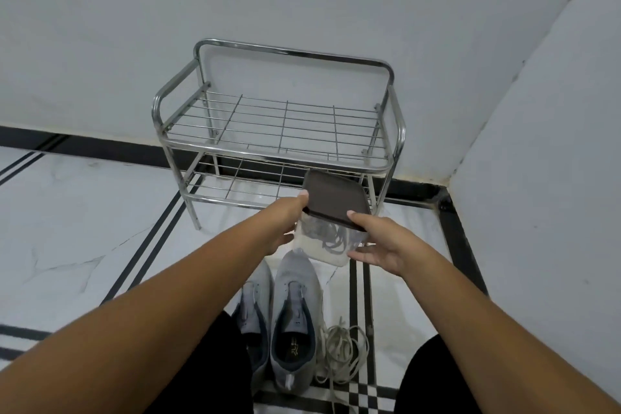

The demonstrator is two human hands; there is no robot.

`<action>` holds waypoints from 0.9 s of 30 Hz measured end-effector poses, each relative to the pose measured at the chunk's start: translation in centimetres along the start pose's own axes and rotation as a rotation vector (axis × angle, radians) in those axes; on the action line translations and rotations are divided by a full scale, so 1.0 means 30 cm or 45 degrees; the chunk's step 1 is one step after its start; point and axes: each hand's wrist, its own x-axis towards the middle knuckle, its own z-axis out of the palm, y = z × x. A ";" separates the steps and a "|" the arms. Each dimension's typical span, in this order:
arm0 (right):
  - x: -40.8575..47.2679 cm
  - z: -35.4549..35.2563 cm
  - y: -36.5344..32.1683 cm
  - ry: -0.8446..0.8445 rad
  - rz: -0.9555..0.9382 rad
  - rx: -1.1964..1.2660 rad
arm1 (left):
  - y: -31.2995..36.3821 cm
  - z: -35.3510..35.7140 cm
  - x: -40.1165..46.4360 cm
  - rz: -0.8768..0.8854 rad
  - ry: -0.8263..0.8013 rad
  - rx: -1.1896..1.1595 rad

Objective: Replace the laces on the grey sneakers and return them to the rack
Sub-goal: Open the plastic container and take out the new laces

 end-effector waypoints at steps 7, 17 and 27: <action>0.152 -0.006 -0.029 0.140 -0.129 0.302 | 0.031 0.056 0.146 0.106 0.087 -0.109; 0.311 -0.013 -0.046 0.433 -0.341 0.383 | 0.023 0.148 0.328 0.226 0.167 -0.244; 0.385 -0.030 -0.078 0.401 -0.382 0.574 | 0.042 0.198 0.425 0.262 0.281 -0.355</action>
